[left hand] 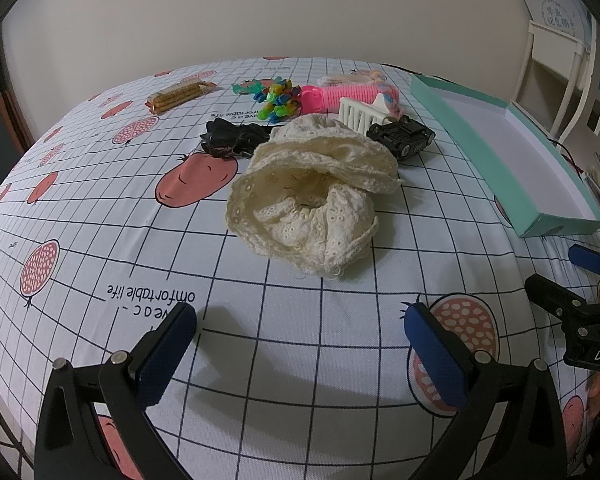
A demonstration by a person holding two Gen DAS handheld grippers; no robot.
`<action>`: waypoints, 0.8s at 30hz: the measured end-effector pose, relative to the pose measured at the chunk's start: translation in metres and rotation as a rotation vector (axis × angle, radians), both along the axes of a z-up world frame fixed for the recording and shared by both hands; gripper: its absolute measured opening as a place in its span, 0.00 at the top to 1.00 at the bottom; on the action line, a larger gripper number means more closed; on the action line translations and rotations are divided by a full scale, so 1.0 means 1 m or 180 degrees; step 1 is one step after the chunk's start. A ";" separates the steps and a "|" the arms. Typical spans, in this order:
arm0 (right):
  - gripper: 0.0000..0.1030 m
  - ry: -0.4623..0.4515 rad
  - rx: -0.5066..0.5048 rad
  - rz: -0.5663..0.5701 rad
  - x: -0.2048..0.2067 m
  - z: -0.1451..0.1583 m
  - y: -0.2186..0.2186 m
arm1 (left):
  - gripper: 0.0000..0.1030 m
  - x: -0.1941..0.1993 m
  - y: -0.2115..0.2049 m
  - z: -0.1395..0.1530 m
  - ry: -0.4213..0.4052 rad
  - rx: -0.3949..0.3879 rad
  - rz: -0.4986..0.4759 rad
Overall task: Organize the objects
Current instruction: 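Move the left tool to the cream lace cloth while the right tool approaches the black toy car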
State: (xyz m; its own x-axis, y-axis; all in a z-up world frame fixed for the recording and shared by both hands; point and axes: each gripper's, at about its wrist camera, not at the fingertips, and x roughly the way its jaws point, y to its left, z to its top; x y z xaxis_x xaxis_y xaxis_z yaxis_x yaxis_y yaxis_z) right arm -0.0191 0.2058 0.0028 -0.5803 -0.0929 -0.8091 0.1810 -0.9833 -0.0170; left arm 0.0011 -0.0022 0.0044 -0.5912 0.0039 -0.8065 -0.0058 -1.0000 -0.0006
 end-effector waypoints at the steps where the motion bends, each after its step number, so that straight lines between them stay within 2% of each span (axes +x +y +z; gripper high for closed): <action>1: 0.00 0.0000 0.0000 0.0000 0.000 0.000 0.000 | 0.00 -0.001 0.001 0.000 -0.0004 0.0000 -0.0004; 16: 0.00 -0.0025 -0.0023 0.0065 0.001 0.001 -0.001 | 0.00 -0.004 0.001 0.003 -0.0148 -0.0004 -0.0176; 19: 0.00 0.0011 -0.0021 0.0136 0.002 0.009 -0.004 | 0.00 -0.008 0.000 0.014 -0.0109 0.0012 -0.0216; 24: 0.00 0.0097 -0.0108 0.0180 -0.007 0.039 -0.003 | 0.00 -0.029 -0.006 0.034 -0.0145 0.0073 -0.0131</action>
State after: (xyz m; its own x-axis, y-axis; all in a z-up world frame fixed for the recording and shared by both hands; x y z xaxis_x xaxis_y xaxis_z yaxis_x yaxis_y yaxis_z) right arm -0.0263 0.2024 0.0420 -0.5976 -0.1533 -0.7870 0.2363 -0.9716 0.0098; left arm -0.0279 -0.0081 0.0387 -0.5528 0.0462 -0.8321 -0.0462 -0.9986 -0.0248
